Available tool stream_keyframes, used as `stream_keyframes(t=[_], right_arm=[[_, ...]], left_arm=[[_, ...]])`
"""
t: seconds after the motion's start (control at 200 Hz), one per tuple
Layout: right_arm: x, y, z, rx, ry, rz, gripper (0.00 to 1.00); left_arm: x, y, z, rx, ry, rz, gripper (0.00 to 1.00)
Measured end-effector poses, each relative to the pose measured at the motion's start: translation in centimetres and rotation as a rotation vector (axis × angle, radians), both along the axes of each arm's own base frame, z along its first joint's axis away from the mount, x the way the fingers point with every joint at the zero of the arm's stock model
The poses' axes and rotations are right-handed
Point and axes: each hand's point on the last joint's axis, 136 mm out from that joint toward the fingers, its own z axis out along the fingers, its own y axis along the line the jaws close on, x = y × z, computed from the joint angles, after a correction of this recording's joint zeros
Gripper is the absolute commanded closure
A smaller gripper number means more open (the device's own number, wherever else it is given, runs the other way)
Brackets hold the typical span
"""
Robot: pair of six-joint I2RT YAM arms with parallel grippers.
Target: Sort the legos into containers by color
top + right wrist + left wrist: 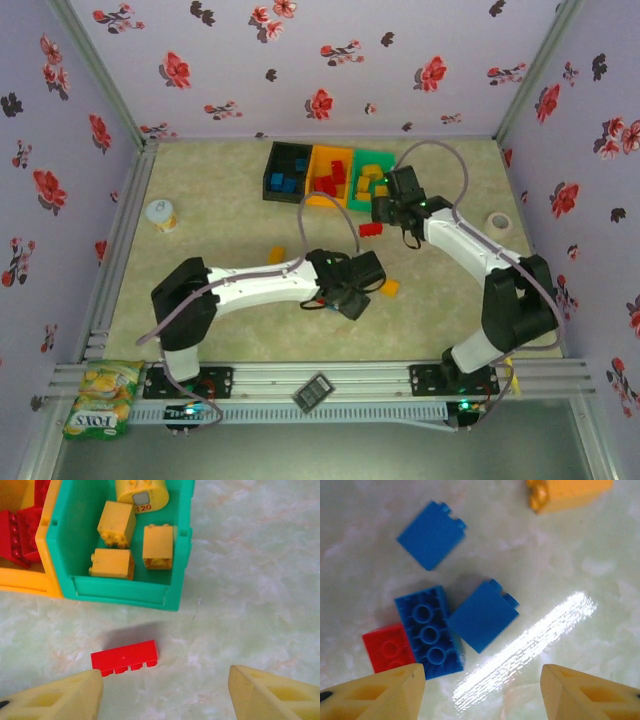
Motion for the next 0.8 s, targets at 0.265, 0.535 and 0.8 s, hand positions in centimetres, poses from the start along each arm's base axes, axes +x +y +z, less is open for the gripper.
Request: stream_keyframes(t=[0.265, 0.535, 0.8], right_arm=[[-0.6, -0.8, 0.8, 0.001, -0.017, -0.015, 0.31], [-1.0, -1.3, 0.6, -0.007, -0.003, -0.023, 0.31], [-1.2, -1.6, 0.3, -0.011, 0.006, -0.026, 0.31]], left_arm=[[0.4, -0.2, -2.1, 0.127, -0.051, -0.134, 0.33], [1.3, -0.8, -3.4, 0.195, -0.092, -0.224, 0.33], [2.2, -2.1, -3.3, 0.199, -0.124, -0.266, 0.41]])
